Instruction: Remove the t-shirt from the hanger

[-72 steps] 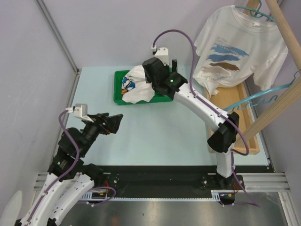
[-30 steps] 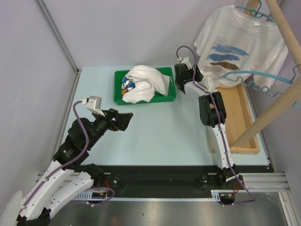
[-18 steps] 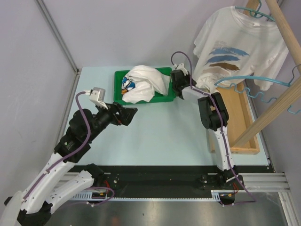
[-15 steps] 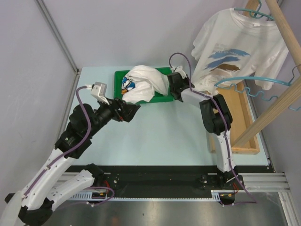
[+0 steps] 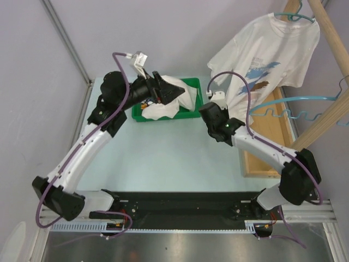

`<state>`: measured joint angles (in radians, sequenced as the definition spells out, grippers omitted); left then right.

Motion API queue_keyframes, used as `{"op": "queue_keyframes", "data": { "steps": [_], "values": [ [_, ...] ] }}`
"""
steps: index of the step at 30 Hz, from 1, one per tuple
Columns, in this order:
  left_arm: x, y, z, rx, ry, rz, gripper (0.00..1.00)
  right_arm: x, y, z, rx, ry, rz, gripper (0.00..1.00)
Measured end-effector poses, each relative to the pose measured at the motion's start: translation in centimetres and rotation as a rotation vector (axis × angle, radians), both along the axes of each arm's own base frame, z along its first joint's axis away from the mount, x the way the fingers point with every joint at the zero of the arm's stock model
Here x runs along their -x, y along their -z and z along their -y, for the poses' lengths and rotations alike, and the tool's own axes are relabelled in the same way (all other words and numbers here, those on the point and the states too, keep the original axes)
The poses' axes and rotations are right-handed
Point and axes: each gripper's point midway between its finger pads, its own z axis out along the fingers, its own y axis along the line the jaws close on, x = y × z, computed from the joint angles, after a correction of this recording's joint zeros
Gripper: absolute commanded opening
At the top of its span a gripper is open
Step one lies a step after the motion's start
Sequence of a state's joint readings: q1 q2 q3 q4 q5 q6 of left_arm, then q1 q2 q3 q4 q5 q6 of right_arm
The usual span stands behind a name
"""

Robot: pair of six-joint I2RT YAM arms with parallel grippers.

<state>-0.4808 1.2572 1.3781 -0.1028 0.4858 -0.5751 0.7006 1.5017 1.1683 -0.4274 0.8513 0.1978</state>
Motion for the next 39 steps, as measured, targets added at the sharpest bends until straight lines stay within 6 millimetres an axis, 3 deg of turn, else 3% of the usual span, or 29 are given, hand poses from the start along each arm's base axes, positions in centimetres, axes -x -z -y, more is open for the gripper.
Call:
{"op": "queue_keyframes", "data": {
  "steps": [3, 6, 10, 14, 17, 20, 25, 28, 29, 31, 34, 35, 37, 38, 39],
  "values": [
    [-2.0, 0.0, 1.7, -0.001, 0.046, 0.0, 0.96, 2.9, -0.6, -0.6, -0.083, -0.045, -0.013, 0.0],
    [-5.3, 0.2, 3.8, -0.004, 0.063, -0.007, 0.96, 5.7, -1.5, -0.8, -0.153, -0.087, -0.013, 0.0],
    [-9.8, 2.3, 7.3, -0.026, 0.085, -0.025, 0.96, 9.0, -3.1, -0.1, -0.257, -0.13, -0.004, 0.0],
    [-12.5, 5.2, 11.3, -0.048, 0.128, -0.043, 0.98, 11.3, -4.7, 0.9, -0.345, -0.161, 0.004, 0.0],
    [-12.9, 6.9, 14.1, -0.05, 0.182, -0.043, 1.0, 12.9, -4.6, 1.2, -0.378, -0.198, -0.016, 0.0],
    [-12.1, 7.1, 16.8, -0.031, 0.257, -0.007, 1.0, 14.2, -3.8, 1.7, -0.388, -0.215, -0.052, 0.0],
    [-8.8, 4.9, 21.0, 0.04, 0.415, 0.116, 0.98, 15.8, -3.4, 2.3, -0.401, -0.243, -0.085, 0.0],
    [-6.7, 4.0, 22.6, 0.073, 0.491, 0.165, 0.86, 16.1, -3.4, 2.4, -0.41, -0.251, -0.09, 0.0],
    [-6.3, 3.7, 23.1, 0.082, 0.504, 0.176, 0.73, 16.2, -3.4, 2.4, -0.41, -0.253, -0.093, 0.0],
    [-6.0, 3.7, 24.0, 0.088, 0.513, 0.175, 0.6, 16.5, -3.3, 2.5, -0.409, -0.257, -0.103, 0.0],
    [-6.9, 3.9, 24.6, 0.09, 0.494, 0.163, 0.3, 16.7, -3.2, 2.6, -0.412, -0.263, -0.11, 0.03],
    [-7.3, 4.2, 24.7, 0.087, 0.48, 0.151, 0.13, 16.8, -3.2, 2.6, -0.413, -0.266, -0.112, 0.06],
    [-7.9, 5.0, 24.7, 0.08, 0.459, 0.116, 0.0, 17.0, -3.3, 2.6, -0.416, -0.272, -0.118, 0.22],
    [-8.2, 5.4, 24.7, 0.076, 0.45, 0.096, 0.0, 17.1, -3.3, 2.6, -0.419, -0.273, -0.119, 0.37],
    [-8.4, 5.6, 24.6, 0.071, 0.44, 0.08, 0.0, 17.2, -3.4, 2.6, -0.422, -0.278, -0.124, 0.44]
  ]
}}
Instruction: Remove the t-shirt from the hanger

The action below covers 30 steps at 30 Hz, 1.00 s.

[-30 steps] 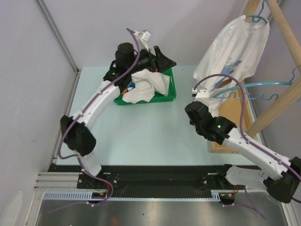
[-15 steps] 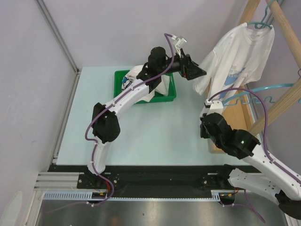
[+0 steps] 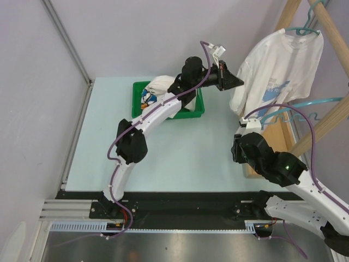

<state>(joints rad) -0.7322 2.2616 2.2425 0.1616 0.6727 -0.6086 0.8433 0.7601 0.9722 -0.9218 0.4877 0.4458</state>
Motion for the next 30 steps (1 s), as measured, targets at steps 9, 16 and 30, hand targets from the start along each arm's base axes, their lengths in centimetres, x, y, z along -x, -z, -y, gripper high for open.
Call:
{"op": "queue_keyframes", "data": {
  "steps": [9, 16, 30],
  "values": [
    [-0.9, 2.9, -0.7, -0.102, -0.059, -0.124, 0.0, 1.6, -3.3, -1.5, -0.098, -0.096, -0.005, 0.77],
    [-0.6, 2.9, -1.7, -0.131, -0.067, -0.157, 0.0, 2.0, -9.7, -3.2, -0.252, -0.182, 0.094, 0.86],
    [-0.7, 3.0, -2.4, -0.151, -0.07, -0.178, 0.0, 5.4, -11.5, -13.5, -0.51, -0.668, 0.017, 0.97]
  ]
}}
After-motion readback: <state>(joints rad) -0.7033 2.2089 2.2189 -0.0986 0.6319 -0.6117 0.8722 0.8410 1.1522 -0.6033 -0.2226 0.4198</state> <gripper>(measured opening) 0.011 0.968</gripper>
